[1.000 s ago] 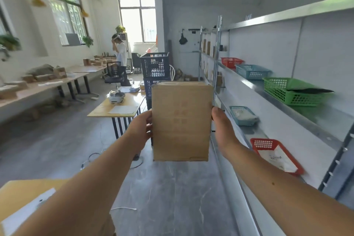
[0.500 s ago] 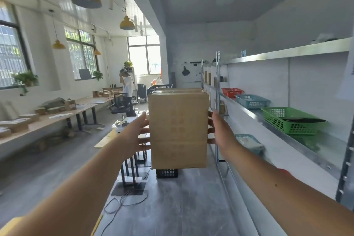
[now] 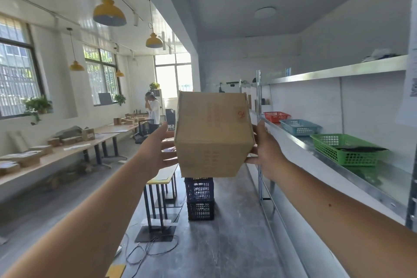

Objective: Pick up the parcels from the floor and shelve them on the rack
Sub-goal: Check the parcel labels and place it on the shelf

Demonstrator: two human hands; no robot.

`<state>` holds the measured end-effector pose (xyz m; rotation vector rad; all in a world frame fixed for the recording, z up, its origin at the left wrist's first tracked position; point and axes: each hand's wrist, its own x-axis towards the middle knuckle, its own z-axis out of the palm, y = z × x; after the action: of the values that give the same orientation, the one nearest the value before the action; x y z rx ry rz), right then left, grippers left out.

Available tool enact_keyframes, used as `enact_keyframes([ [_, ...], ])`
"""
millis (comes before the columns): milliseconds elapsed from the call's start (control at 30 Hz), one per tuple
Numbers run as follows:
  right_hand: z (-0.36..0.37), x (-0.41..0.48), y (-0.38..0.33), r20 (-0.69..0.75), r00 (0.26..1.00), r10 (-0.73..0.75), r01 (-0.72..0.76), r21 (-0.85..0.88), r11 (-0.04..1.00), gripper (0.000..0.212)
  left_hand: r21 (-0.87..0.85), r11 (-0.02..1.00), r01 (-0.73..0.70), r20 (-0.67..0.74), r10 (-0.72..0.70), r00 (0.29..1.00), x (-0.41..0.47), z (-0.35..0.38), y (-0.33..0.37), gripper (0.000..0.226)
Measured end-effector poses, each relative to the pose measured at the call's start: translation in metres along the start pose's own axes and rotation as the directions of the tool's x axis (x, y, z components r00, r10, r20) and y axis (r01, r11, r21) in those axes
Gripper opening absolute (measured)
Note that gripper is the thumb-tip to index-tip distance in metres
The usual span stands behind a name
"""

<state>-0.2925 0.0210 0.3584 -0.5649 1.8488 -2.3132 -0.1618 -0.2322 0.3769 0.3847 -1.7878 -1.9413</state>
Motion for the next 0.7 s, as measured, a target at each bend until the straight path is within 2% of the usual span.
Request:
enact_keyframes([
  [200, -0.001, -0.005, -0.016, -0.043, 0.998, 0.046, -0.047, -0.016, 0.999, 0.065, 0.002, 1.000, 0.026, 0.036, -0.026, 0.999, 0.002, 0.003, 0.000, 0.055],
  [300, -0.005, 0.004, -0.015, -0.049, 0.999, 0.012, -0.014, -0.031, 0.999, 0.071, 0.021, 1.000, 0.016, 0.019, -0.016, 1.000, 0.003, 0.004, -0.002, 0.054],
  [400, -0.006, 0.008, -0.014, -0.033, 0.998, 0.052, -0.053, -0.033, 0.998, 0.111, 0.040, 0.999, -0.002, -0.012, 0.002, 1.000, 0.003, 0.005, -0.005, 0.054],
  [433, -0.006, 0.008, -0.012, -0.022, 0.999, 0.044, -0.045, -0.038, 0.998, 0.106, 0.037, 0.999, 0.007, -0.026, -0.006, 1.000, 0.003, 0.005, -0.006, 0.055],
  [500, -0.005, 0.004, -0.014, -0.016, 0.999, 0.029, -0.030, -0.089, 0.996, 0.080, 0.015, 0.999, 0.043, -0.047, -0.043, 0.998, 0.002, 0.005, -0.008, 0.059],
  [633, -0.004, 0.001, -0.012, 0.026, 1.000, 0.010, -0.009, -0.029, 1.000, 0.082, -0.065, 0.995, 0.079, -0.031, -0.082, 0.996, 0.002, 0.004, -0.013, 0.073],
  [700, -0.004, 0.002, -0.012, 0.030, 1.000, 0.009, -0.009, -0.015, 1.000, 0.082, -0.067, 0.995, 0.069, -0.033, -0.071, 0.997, 0.000, 0.005, -0.015, 0.071],
])
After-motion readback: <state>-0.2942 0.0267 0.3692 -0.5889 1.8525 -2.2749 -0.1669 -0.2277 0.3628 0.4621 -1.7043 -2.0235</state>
